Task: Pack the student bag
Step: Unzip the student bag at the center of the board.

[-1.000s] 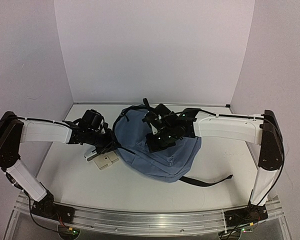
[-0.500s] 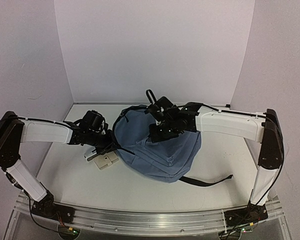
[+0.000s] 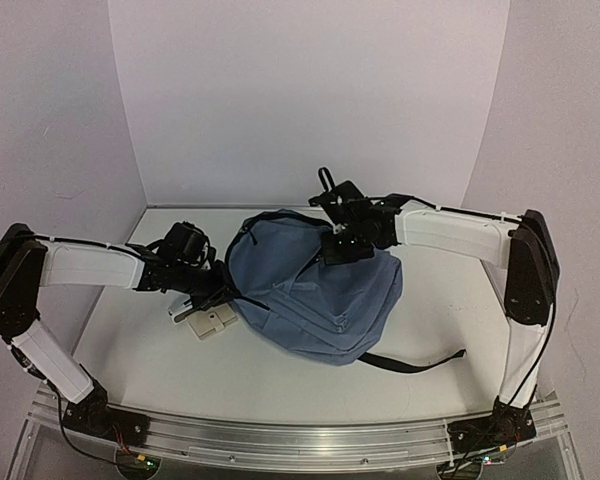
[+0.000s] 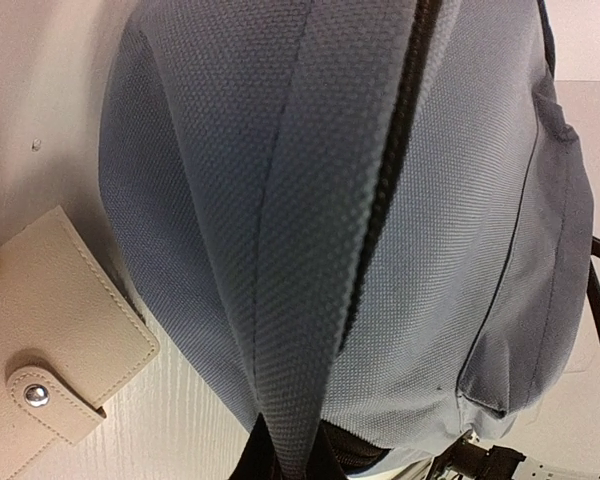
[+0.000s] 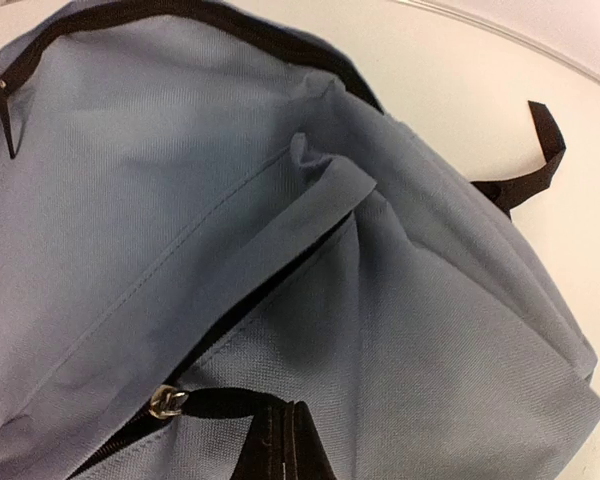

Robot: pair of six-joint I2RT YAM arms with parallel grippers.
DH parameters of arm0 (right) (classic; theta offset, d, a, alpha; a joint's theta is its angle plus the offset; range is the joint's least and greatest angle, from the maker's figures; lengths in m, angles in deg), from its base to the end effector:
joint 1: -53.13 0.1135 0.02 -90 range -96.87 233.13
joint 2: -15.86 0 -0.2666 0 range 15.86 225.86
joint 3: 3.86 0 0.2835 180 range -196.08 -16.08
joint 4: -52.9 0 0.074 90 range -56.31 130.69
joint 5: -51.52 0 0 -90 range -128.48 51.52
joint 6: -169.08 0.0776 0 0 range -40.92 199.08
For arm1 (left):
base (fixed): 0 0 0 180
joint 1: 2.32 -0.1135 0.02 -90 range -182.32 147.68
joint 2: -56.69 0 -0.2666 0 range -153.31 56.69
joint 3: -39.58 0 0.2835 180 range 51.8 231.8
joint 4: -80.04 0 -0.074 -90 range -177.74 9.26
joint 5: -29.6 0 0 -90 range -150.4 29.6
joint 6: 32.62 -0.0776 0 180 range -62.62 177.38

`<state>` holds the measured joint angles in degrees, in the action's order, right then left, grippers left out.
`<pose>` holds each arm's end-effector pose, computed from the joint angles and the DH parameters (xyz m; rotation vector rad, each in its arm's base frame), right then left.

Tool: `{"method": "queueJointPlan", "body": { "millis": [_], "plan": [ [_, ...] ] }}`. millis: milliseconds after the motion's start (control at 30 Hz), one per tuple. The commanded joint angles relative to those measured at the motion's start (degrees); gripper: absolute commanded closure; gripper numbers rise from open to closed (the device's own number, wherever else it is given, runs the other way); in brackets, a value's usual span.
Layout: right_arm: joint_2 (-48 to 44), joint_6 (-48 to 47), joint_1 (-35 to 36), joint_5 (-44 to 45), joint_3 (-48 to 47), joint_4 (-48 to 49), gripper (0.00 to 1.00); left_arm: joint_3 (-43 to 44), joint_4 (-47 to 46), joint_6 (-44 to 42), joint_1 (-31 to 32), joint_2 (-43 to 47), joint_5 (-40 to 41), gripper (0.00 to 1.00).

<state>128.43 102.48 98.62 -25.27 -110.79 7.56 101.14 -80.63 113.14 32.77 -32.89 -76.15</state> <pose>0.3622 0.3431 0.2156 -0.3697 2.4171 0.2563 0.2899 -0.2294 0.1376 -0.3326 2.6163 -0.9880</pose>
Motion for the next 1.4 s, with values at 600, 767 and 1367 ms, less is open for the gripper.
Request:
{"method": "queueJointPlan", "body": {
  "millis": [600,767,1367],
  "plan": [
    [2.6,-6.9,-12.4,0.6,-6.9,1.9,1.00,-3.2,7.1,-13.0,-0.1,8.4,-4.4,0.90],
    [-3.5,-5.9,-12.4,-6.3,-3.7,1.7,0.61,3.7,17.2,-17.5,-0.1,11.2,3.0,0.50],
    [-26.6,11.9,-12.4,-12.2,24.9,4.8,0.17,35.8,23.5,-33.6,9.0,-8.3,1.2,0.18]
  ]
}}
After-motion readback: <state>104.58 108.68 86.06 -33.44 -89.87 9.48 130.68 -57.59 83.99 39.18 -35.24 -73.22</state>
